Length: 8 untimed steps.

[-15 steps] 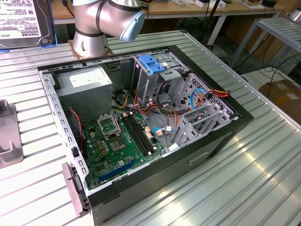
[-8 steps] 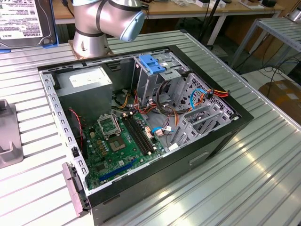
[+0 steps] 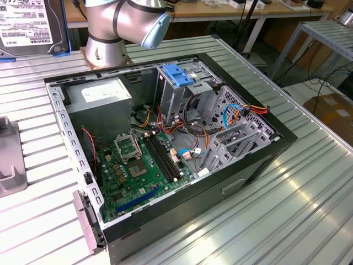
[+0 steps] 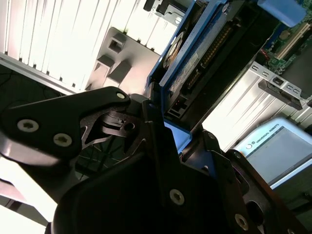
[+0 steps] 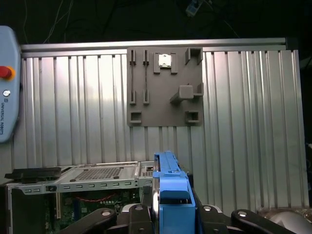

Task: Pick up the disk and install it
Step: 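Pick up the disk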

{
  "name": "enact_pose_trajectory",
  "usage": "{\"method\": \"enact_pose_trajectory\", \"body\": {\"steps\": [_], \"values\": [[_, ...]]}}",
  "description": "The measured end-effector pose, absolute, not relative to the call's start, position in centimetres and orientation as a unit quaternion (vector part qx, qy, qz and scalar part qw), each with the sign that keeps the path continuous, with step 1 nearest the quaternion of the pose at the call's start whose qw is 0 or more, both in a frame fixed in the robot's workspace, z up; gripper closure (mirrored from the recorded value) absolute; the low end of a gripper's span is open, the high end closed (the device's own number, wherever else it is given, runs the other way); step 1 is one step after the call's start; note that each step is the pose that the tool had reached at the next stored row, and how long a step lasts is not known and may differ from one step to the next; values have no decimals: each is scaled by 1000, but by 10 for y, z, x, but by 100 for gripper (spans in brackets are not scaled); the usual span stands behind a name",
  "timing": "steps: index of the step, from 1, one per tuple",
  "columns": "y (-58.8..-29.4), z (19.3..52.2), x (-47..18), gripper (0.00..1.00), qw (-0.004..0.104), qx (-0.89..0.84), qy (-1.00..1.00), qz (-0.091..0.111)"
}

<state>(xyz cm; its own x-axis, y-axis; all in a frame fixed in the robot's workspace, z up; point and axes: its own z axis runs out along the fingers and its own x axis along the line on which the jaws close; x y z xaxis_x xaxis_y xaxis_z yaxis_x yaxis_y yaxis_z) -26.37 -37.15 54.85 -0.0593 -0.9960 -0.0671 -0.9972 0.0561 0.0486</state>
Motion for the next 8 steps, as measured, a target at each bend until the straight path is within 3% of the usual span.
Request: {"method": "enact_pose_trajectory", "body": {"steps": [8], "values": [[-374,548,-261,63,8,-686,727,41]]}}
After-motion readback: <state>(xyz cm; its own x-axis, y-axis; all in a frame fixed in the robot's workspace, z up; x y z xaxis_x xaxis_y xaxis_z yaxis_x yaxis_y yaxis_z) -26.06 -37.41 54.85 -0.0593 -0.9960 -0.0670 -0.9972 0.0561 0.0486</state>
